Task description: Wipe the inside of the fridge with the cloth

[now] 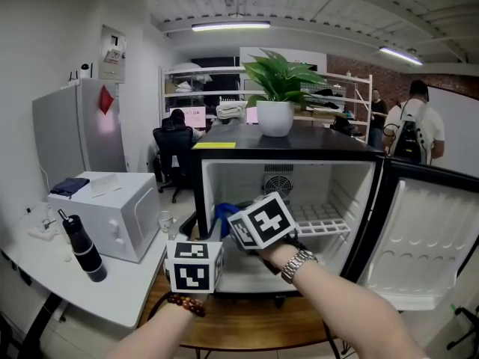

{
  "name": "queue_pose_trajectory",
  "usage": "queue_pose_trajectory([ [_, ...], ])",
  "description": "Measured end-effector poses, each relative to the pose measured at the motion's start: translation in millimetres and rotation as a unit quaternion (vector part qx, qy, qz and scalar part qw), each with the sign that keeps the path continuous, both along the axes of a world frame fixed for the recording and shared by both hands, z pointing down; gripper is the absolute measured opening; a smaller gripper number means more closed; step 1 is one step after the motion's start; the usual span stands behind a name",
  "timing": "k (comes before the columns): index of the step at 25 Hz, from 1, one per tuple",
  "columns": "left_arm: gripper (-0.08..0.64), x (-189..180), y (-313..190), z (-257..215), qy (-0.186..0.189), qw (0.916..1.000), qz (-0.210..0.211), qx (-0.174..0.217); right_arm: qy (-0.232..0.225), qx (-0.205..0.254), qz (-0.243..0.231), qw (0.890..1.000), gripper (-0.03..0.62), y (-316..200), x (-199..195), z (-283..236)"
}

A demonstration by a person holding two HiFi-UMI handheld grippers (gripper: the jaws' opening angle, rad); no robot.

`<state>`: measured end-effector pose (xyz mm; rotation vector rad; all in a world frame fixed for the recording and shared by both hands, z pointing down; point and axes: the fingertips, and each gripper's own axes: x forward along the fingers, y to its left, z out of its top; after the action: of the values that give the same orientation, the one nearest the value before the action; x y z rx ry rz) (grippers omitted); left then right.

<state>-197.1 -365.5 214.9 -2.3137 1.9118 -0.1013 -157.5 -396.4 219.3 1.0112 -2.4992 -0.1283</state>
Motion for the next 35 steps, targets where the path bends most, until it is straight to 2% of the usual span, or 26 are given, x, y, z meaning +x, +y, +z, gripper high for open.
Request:
queue_pose_trajectory([
  [7, 0.193, -1.1, -1.1, 0.1, -0.004, 1.0, -0.005, 0.003, 0.031, 0.015, 0.019, 0.999, 0.048, -4.7, 0.2, 13.6],
  [12, 0.193, -0.7, -1.4, -0.4, -0.005, 1.0, -0.006, 0.002, 0.041, 0.01, 0.036, 0.998, 0.048, -6.1, 9.1, 17.2],
  [15, 0.193, -1.3, -1.6, -0.3, -0.003, 1.0, -0.008, 0.002, 0.031, -0.004, 0.031, 0.999, 0.048, -3.3, 12.1, 21.2],
  [21, 0.193, -1.5, -1.5, -0.1, -0.004, 0.9999, -0.012, 0.001, 0.03, -0.008, 0.059, 0.998, 0.048, -7.0, 41.7, 23.6],
  [25, 0.193, -2.4, -1.3, -1.1, -0.005, 0.9999, -0.015, 0.003, 0.047, 0.008, 0.101, 0.994, 0.048, -15.6, 76.6, 21.7],
  [28, 0.193, -2.1, -1.8, -3.1, -0.005, 0.9998, -0.016, 0.007, 0.034, -0.006, 0.098, 0.995, 0.048, -13.2, 86.2, 24.0],
  [31, 0.193, -2.3, -1.2, -6.1, -0.006, 0.9998, -0.018, 0.011, 0.047, 0.003, 0.134, 0.99, 0.048, -19.0, 116.5, 23.0],
  [35, 0.193, -2.4, -1.2, -1.4, -0.006, 0.9998, -0.016, 0.003, 0.045, 0.004, 0.158, 0.986, 0.048, -19.8, 145.2, 22.9],
])
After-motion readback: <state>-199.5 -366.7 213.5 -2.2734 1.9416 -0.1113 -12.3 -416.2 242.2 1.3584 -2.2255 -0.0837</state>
